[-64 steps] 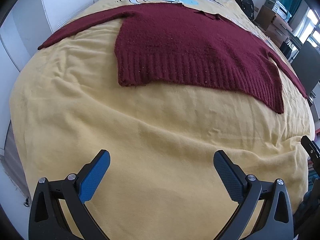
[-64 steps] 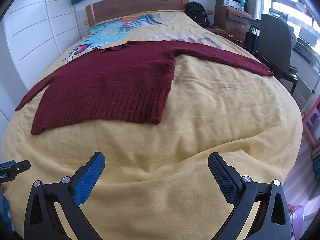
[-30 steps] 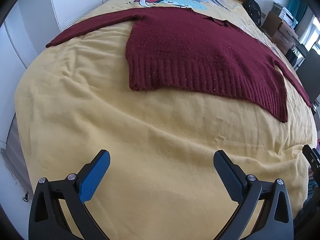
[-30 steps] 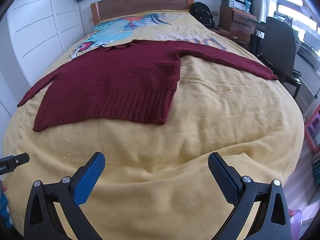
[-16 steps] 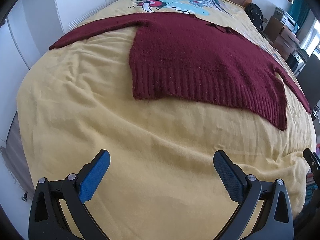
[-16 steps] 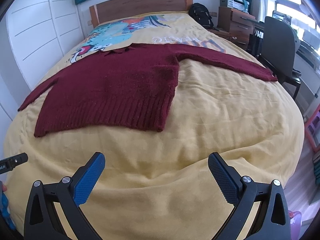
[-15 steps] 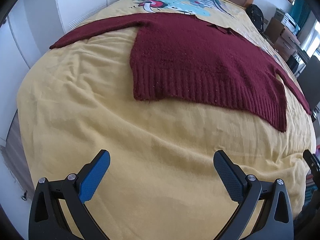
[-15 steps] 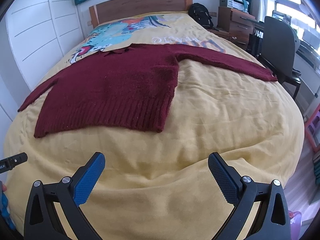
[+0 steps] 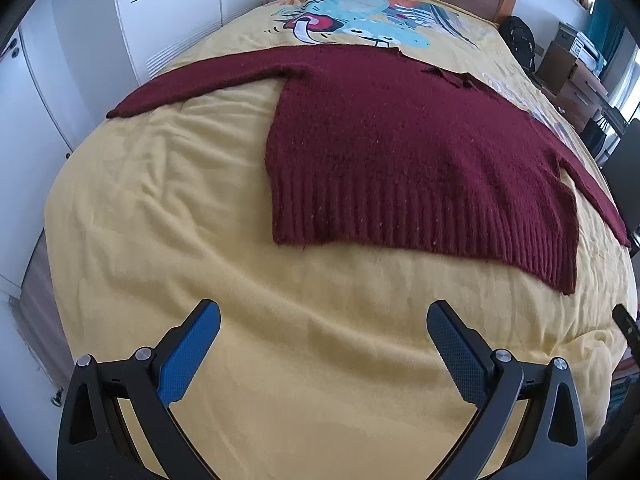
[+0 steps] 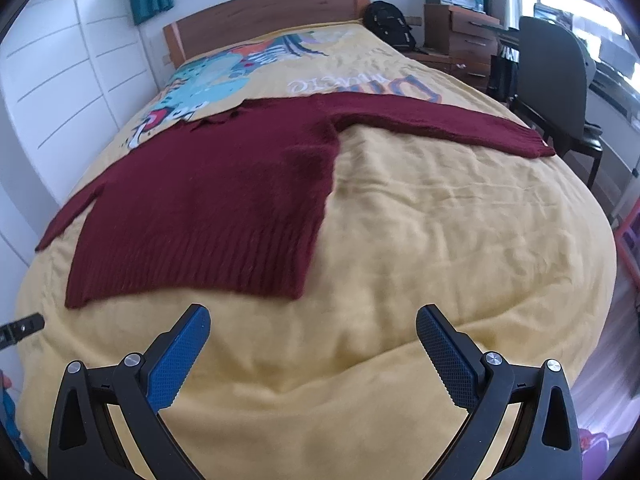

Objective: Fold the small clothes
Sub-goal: 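Move the right gripper to the sweater sleeve cuff and close on it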

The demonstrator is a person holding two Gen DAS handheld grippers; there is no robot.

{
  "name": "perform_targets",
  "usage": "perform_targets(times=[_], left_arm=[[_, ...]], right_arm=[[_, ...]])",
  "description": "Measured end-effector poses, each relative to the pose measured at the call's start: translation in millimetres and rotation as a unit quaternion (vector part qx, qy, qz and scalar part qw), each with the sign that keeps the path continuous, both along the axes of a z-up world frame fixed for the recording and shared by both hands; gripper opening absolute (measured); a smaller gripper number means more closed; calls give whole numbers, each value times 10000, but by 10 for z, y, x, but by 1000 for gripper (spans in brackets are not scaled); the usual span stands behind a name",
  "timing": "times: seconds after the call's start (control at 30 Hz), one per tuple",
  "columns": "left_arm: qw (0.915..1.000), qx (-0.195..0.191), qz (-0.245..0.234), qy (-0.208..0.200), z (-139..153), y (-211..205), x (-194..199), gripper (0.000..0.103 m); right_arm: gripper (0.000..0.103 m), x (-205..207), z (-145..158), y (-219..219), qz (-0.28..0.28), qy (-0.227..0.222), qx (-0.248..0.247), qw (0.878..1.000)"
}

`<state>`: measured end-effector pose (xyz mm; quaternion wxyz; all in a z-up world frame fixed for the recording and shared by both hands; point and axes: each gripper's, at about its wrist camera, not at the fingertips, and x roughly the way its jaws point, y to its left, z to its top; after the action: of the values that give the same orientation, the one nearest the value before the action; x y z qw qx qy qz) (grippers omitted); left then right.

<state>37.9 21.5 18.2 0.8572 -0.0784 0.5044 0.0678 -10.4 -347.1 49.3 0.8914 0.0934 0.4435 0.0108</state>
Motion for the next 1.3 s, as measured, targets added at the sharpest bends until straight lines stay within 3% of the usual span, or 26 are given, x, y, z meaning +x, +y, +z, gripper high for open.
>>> perform_targets(times=[0.43,0.83,1.3], left_arm=[[9994,-6,208,281,-59,27,364,102],[9972,200,399,604,-215,68,574,102],[9939,312,544,908,-379,76,713,102]], right_arm=[[103,840,-239,-1024,-581,205,162,9980],[103,1708,-440,-2301,-1619,337,168,9861],[97,2148,-833,-3334,-2553,548,1134,9586]])
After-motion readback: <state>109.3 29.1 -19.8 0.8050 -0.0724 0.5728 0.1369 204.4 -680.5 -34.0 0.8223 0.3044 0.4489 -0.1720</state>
